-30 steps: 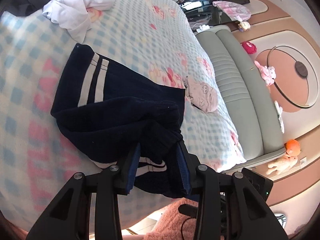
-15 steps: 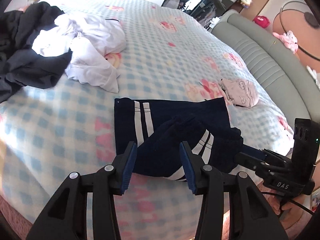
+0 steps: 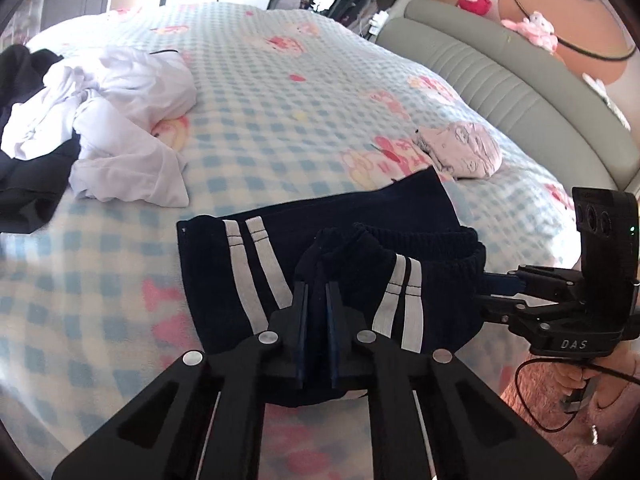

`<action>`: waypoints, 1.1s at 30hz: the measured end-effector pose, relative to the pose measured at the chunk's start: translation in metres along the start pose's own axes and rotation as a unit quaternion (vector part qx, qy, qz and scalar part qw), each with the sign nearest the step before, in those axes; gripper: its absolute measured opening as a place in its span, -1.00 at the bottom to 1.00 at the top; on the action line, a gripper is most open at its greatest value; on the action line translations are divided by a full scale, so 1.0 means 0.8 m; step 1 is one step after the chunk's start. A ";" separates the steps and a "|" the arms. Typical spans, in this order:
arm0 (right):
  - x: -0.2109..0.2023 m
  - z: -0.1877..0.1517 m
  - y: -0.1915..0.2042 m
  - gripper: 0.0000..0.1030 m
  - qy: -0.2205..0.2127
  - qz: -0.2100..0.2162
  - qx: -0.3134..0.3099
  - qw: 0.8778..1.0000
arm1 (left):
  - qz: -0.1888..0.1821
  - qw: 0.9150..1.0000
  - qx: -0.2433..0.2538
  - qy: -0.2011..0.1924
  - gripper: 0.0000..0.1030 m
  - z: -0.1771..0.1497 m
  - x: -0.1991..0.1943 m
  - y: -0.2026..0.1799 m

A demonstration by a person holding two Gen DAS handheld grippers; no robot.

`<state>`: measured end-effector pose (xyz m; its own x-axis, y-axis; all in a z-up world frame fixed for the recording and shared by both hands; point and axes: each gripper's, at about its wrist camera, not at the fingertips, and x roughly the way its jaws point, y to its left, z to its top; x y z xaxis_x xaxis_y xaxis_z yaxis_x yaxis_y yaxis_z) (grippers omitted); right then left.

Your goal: Fold clothes

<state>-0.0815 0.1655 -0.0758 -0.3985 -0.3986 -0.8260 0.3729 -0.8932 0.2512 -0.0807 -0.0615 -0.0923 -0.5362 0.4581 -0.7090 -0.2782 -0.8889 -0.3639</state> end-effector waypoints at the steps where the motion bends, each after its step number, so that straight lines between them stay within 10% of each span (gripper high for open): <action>1: -0.003 0.006 0.001 -0.19 -0.010 0.004 0.000 1.000 | -0.001 1.000 -0.012 -0.011 -0.84 0.002 -0.005 0.005; 7: -0.027 0.033 -0.002 -0.12 -0.077 -0.001 0.021 0.997 | 0.029 0.994 -0.081 -0.067 -0.74 0.008 -0.026 0.034; 10: 0.002 0.036 -0.018 -0.08 -0.017 -0.060 0.037 0.997 | 0.062 0.992 -0.108 -0.032 -0.74 0.005 -0.007 0.053; 20: 0.009 0.020 -0.004 -0.07 -0.015 0.002 0.033 0.999 | -0.027 0.994 -0.070 -0.085 -0.30 0.006 -0.035 0.024; 25: 0.039 0.012 -0.022 -0.18 0.032 -0.043 0.082 0.995 | 0.152 0.985 -0.080 -0.011 -0.17 -0.006 0.004 0.041; 29: -0.015 0.008 -0.011 -0.02 -0.036 -0.079 0.063 0.994 | 0.079 0.985 -0.138 -0.072 -0.04 -0.012 -0.043 0.060; 33: 0.008 0.008 -0.034 0.38 -0.001 -0.032 0.099 0.995 | -0.014 0.981 -0.193 -0.021 0.20 -0.017 -0.014 0.081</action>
<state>-0.0997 0.1863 -0.0844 -0.4169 -0.3406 -0.8427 0.1748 -0.9399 0.2933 -0.0821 -0.1244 -0.1159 -0.5675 0.4743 -0.6731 0.0253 -0.8070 -0.5900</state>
